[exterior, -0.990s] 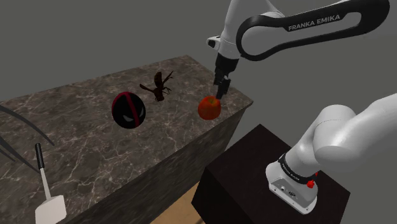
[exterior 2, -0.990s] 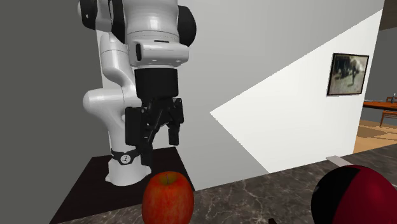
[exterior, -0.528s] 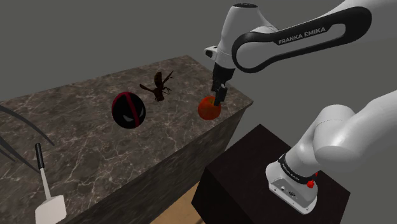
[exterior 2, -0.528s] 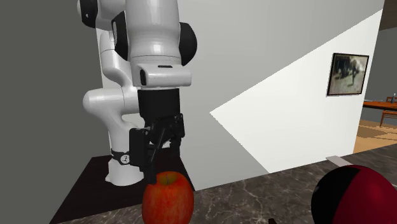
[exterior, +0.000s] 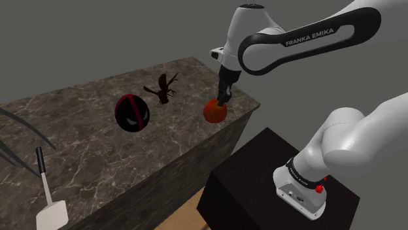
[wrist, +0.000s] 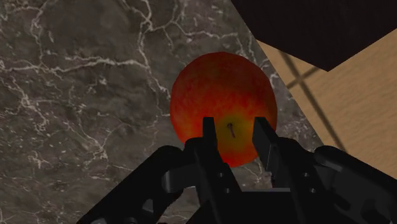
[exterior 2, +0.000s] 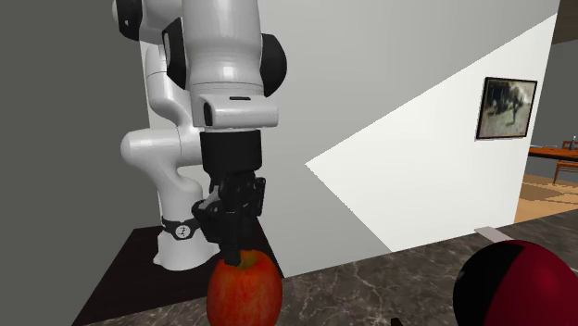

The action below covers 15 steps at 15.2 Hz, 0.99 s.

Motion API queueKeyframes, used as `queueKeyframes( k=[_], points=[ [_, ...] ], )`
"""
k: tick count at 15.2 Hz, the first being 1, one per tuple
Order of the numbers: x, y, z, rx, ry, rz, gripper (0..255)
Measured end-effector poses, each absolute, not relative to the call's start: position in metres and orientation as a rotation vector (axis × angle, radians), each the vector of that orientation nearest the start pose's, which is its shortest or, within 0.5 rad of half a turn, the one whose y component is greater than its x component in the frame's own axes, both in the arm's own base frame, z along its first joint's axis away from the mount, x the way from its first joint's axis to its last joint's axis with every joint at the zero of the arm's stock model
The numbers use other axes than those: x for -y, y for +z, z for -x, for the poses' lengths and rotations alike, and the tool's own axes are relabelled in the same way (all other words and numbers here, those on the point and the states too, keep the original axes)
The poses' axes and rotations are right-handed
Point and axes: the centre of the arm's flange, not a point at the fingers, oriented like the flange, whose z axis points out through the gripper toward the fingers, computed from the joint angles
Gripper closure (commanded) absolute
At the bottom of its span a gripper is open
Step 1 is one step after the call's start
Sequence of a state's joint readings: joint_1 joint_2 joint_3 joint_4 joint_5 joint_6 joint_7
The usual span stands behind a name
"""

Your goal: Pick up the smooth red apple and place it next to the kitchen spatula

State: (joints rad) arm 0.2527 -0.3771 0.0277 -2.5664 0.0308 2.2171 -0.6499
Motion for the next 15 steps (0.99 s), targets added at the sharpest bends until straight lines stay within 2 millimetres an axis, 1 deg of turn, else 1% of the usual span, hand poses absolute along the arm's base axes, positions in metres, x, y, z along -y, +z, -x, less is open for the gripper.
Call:
queueKeyframes(
  k=[8,11,15],
  points=[
    [-0.115,0.398,-0.396,1.377,-0.049,2.813,255],
    [-0.115,0.408,-0.395,1.377,-0.047,2.813,255],
    [-0.115,0.427,-0.396,1.377,-0.047,2.813,255]
  ],
)
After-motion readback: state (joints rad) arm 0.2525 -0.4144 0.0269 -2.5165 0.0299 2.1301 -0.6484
